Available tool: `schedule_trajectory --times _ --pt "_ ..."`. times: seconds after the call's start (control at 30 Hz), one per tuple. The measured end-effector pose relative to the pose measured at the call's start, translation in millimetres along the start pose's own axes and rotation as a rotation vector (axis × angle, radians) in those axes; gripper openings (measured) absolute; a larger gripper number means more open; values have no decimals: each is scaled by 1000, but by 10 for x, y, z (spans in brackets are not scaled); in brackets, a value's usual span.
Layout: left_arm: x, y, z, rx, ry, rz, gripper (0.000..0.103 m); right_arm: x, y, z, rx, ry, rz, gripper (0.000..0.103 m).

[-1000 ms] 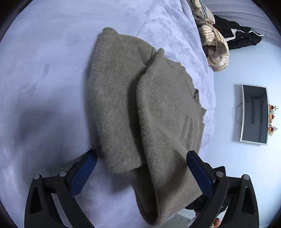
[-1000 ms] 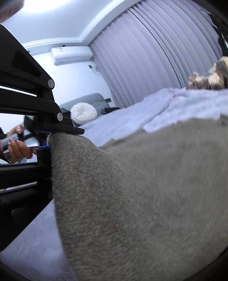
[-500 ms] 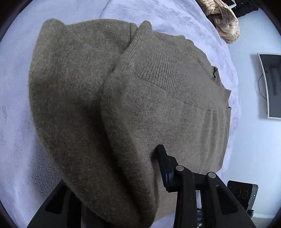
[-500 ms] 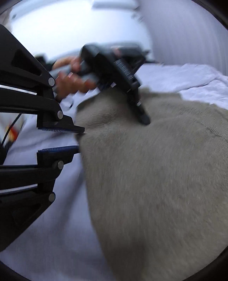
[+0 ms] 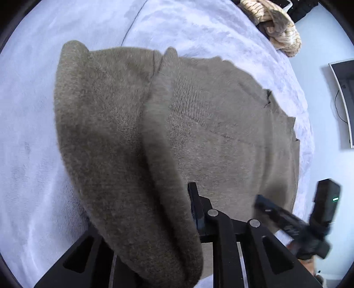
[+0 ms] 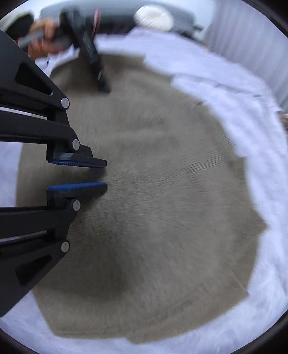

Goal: Fold small clothes

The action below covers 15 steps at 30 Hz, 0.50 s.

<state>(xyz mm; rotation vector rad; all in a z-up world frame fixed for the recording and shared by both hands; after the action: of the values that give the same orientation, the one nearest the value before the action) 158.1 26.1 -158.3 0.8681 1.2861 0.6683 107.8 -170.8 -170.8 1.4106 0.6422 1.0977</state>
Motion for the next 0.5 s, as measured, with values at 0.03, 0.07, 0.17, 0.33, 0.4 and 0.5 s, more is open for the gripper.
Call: schedule_trajectory --times 0.03,0.07,0.17,0.33,0.4,0.5 --pt "-80 65 1 -15 -6 -7 19 37 -113 -14 0 43 -32 14" --pt "-176 140 2 -34 -20 -19 19 80 -127 -20 -20 78 -54 14" --pt "-562 308 31 -74 -87 -40 19 195 -58 -6 -25 147 -74 15" --pt "-1458 322 74 -86 -250 -50 19 -172 231 73 10 -16 215 15" --pt "-1843 182 76 -61 -316 -61 19 -439 407 92 -26 -72 266 15" --pt "-2398 -194 37 -18 -446 -33 19 -878 626 123 -75 -170 325 21"
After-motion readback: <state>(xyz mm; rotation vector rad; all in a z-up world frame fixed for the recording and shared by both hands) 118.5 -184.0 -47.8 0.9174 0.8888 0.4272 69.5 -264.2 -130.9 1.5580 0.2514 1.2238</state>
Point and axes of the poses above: each gripper's, at about its wrist camera, not at the fingertips, and y roughly against the way its jaws point, x to its left, z to its top, the point moved 2 cm from there along -y, roughly the way its jaws point, and after that the axes turned 6 degrees about -z, right-handed, at the moved point
